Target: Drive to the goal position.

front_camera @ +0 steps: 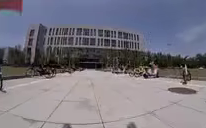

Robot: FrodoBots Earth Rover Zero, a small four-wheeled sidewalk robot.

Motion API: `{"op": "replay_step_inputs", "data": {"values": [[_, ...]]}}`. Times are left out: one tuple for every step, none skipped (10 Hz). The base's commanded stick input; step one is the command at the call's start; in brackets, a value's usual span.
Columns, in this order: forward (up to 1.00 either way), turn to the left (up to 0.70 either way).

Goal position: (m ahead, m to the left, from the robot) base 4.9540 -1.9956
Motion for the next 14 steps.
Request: {"op": "replay_step_inputs", "data": {"values": [[0.45,0.0],[0.45,0.0],[0.45,0.0],[0.45,0.0],[0.45,0.0],[0.45,0.0],[0.45,0.0],[0.45,0.0],[0.45,0.0],[0.45,0.0],[0.45,0.0],[0.45,0.0],[0.45,0.0],[0.45,0.0]]}}
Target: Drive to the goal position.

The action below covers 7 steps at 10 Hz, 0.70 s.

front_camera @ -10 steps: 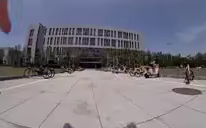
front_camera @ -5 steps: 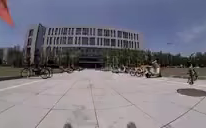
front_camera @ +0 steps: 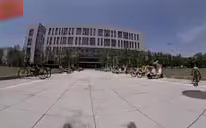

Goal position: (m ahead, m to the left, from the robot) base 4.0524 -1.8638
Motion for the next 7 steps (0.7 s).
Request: {"op": "replay_step_inputs", "data": {"values": [[0.45,0.0],[0.45,0.0],[0.45,0.0],[0.45,0.0],[0.45,0.0],[0.45,0.0],[0.45,0.0]]}}
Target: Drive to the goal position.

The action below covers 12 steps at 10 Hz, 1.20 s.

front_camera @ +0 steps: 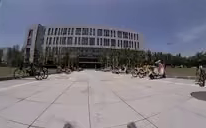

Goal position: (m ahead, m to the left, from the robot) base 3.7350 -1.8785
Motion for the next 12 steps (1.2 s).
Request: {"op": "replay_step_inputs", "data": {"values": [[0.45,0.0],[0.45,0.0],[0.45,0.0],[0.45,0.0],[0.45,0.0],[0.45,0.0],[0.45,0.0],[0.45,0.0],[0.45,0.0],[0.45,0.0],[0.45,0.0],[0.45,0.0]]}}
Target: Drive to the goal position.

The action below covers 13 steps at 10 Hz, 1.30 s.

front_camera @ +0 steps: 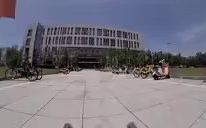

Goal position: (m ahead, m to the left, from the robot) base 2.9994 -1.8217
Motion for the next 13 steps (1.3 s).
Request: {"op": "replay_step_inputs", "data": {"values": [[0.45,0.0],[0.45,0.0],[0.45,0.0],[0.45,0.0],[0.45,0.0],[0.45,0.0],[0.45,0.0],[0.45,0.0],[0.45,0.0],[0.45,0.0],[0.45,0.0],[0.45,0.0],[0.45,0.0]]}}
